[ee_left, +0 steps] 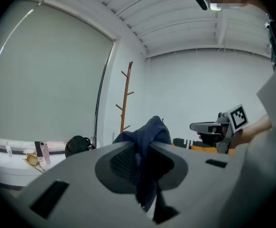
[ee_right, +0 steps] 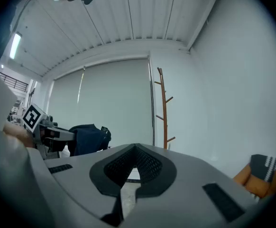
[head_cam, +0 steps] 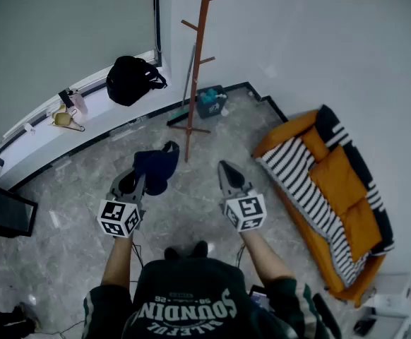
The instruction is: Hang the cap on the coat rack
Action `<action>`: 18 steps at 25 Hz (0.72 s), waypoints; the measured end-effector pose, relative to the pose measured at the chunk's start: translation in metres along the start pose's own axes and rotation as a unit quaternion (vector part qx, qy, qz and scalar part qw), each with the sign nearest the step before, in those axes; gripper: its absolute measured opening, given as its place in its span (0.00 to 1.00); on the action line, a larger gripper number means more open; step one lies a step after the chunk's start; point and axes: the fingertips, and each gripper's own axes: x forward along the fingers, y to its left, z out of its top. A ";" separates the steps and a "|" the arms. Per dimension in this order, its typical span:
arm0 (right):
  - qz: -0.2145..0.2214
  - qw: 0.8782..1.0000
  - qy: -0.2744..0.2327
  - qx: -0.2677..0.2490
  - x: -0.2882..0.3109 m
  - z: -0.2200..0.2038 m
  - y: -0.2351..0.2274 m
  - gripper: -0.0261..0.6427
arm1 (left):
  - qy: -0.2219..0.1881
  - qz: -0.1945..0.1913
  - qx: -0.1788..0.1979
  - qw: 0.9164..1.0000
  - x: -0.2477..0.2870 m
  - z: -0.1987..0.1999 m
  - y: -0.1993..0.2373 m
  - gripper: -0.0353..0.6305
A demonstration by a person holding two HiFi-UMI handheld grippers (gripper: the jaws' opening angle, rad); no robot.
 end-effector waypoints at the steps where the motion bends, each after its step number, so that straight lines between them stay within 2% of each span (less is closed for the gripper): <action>1: 0.003 1.000 -0.004 0.000 0.001 0.000 0.001 0.03 | 0.000 -0.001 0.001 1.000 0.001 0.000 0.001 0.12; 18: 0.014 1.000 -0.008 -0.003 0.011 0.004 0.006 0.04 | 0.000 -0.007 0.004 1.000 0.009 0.001 -0.003 0.12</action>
